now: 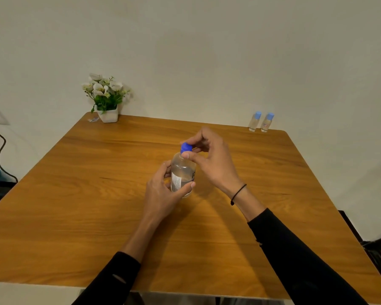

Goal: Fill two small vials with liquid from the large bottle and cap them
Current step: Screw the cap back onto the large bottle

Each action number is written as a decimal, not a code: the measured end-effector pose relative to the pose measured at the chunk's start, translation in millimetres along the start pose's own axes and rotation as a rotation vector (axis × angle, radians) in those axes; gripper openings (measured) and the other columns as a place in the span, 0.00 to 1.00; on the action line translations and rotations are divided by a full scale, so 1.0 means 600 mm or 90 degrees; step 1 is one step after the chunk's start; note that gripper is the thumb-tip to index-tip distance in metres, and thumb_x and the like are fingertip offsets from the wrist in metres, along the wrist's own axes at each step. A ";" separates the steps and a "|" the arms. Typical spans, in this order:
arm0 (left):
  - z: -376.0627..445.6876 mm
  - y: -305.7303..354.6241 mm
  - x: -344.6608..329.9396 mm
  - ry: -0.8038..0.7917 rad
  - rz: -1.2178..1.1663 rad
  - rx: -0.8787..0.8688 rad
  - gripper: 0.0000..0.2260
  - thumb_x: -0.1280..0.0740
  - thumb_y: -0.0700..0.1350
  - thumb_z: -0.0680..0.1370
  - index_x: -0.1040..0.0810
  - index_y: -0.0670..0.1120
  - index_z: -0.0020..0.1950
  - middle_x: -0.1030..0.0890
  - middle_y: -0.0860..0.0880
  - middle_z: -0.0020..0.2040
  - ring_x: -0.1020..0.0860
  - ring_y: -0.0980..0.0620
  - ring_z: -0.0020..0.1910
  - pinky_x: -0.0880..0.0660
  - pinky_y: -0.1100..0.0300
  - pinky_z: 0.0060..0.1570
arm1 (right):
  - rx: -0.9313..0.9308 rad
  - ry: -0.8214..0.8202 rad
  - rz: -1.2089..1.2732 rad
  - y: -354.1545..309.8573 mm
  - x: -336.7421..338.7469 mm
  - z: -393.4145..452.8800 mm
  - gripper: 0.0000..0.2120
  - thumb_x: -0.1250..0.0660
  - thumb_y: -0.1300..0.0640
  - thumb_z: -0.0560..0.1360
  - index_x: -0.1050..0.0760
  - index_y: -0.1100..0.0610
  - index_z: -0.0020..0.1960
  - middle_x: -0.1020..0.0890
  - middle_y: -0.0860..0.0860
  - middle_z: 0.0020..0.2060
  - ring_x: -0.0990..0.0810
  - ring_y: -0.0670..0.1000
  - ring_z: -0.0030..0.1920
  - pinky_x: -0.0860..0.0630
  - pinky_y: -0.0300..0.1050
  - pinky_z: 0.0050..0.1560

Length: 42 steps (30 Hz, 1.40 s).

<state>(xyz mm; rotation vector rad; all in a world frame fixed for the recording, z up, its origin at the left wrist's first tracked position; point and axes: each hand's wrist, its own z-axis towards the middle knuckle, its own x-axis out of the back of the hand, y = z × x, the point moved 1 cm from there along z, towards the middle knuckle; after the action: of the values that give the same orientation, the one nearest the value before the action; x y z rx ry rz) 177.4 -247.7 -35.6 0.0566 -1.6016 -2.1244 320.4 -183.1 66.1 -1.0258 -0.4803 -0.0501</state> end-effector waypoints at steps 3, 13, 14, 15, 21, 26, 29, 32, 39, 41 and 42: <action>0.001 0.002 -0.001 -0.004 -0.004 -0.005 0.31 0.16 0.48 0.70 0.29 0.70 0.62 0.23 0.79 0.55 0.23 0.74 0.58 0.22 0.74 0.48 | 0.009 -0.058 -0.058 -0.003 0.001 0.007 0.11 0.23 0.62 0.75 0.23 0.56 0.52 0.16 0.48 0.49 0.17 0.46 0.51 0.19 0.41 0.51; 0.003 -0.013 -0.004 0.007 -0.004 0.007 0.32 0.16 0.50 0.70 0.28 0.65 0.68 0.21 0.68 0.59 0.23 0.69 0.60 0.20 0.68 0.49 | 0.118 -0.220 -0.386 -0.050 0.000 0.025 0.08 0.30 0.64 0.79 0.22 0.54 0.55 0.18 0.49 0.49 0.21 0.51 0.49 0.20 0.50 0.51; 0.003 -0.012 -0.004 0.005 -0.003 0.006 0.32 0.16 0.50 0.70 0.29 0.66 0.67 0.21 0.68 0.59 0.23 0.69 0.60 0.20 0.70 0.49 | 0.117 -0.223 -0.395 -0.052 0.001 0.025 0.08 0.30 0.65 0.79 0.22 0.54 0.54 0.19 0.49 0.48 0.21 0.52 0.48 0.20 0.51 0.50; 0.003 -0.012 -0.004 0.003 -0.001 0.007 0.32 0.16 0.50 0.70 0.29 0.67 0.66 0.21 0.69 0.59 0.23 0.70 0.60 0.21 0.72 0.49 | 0.111 -0.228 -0.397 -0.054 0.002 0.024 0.08 0.30 0.66 0.79 0.23 0.54 0.53 0.19 0.49 0.48 0.21 0.52 0.47 0.20 0.51 0.49; 0.004 -0.020 -0.008 -0.003 0.000 0.015 0.34 0.16 0.50 0.70 0.27 0.58 0.71 0.21 0.66 0.60 0.23 0.72 0.60 0.22 0.74 0.49 | 0.084 -0.312 -0.430 -0.077 0.006 0.028 0.15 0.34 0.73 0.77 0.21 0.56 0.56 0.18 0.51 0.51 0.20 0.53 0.50 0.18 0.50 0.50; 0.004 -0.024 -0.008 -0.005 -0.004 0.016 0.35 0.16 0.52 0.70 0.26 0.53 0.74 0.21 0.64 0.62 0.24 0.72 0.61 0.21 0.68 0.53 | 0.103 -0.344 -0.454 -0.081 0.014 0.029 0.15 0.34 0.73 0.77 0.19 0.56 0.55 0.18 0.51 0.53 0.20 0.53 0.51 0.18 0.51 0.53; 0.004 -0.024 -0.008 -0.006 -0.004 0.016 0.36 0.17 0.53 0.70 0.27 0.52 0.75 0.21 0.59 0.63 0.25 0.72 0.61 0.21 0.65 0.54 | 0.130 -0.349 -0.475 -0.083 0.015 0.029 0.11 0.32 0.69 0.78 0.19 0.55 0.54 0.22 0.51 0.53 0.22 0.54 0.50 0.19 0.50 0.51; 0.003 -0.023 -0.007 -0.012 -0.011 0.020 0.36 0.17 0.52 0.70 0.27 0.53 0.75 0.21 0.60 0.64 0.24 0.68 0.63 0.20 0.61 0.57 | 0.172 -0.330 -0.565 -0.083 0.009 0.037 0.08 0.31 0.64 0.80 0.20 0.52 0.54 0.21 0.49 0.51 0.21 0.53 0.47 0.25 0.44 0.40; 0.002 -0.020 -0.007 -0.013 0.021 -0.002 0.32 0.17 0.50 0.71 0.26 0.55 0.71 0.21 0.63 0.61 0.24 0.72 0.61 0.21 0.68 0.54 | 0.121 -0.256 -0.732 -0.104 -0.003 0.028 0.18 0.37 0.39 0.83 0.33 0.53 0.46 0.32 0.49 0.37 0.28 0.53 0.39 0.37 0.45 0.37; 0.002 -0.020 -0.008 -0.009 0.018 0.005 0.32 0.17 0.51 0.71 0.26 0.52 0.72 0.20 0.60 0.61 0.25 0.74 0.61 0.22 0.71 0.53 | 0.118 -0.243 -0.767 -0.104 0.001 0.024 0.22 0.41 0.35 0.83 0.31 0.54 0.47 0.28 0.50 0.41 0.28 0.54 0.41 0.35 0.48 0.41; 0.002 -0.019 -0.009 -0.008 0.015 0.007 0.33 0.17 0.51 0.71 0.26 0.52 0.72 0.20 0.60 0.61 0.25 0.74 0.61 0.22 0.72 0.53 | 0.108 -0.249 -0.757 -0.101 0.004 0.023 0.23 0.41 0.33 0.82 0.30 0.54 0.50 0.28 0.51 0.43 0.27 0.53 0.42 0.34 0.49 0.42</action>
<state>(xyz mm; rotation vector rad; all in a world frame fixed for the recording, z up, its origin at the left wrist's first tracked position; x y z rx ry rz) 177.6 -242.4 -47.0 0.0278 -1.6136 -2.1029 302.0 -202.9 121.9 -0.4584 -1.3767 -0.8612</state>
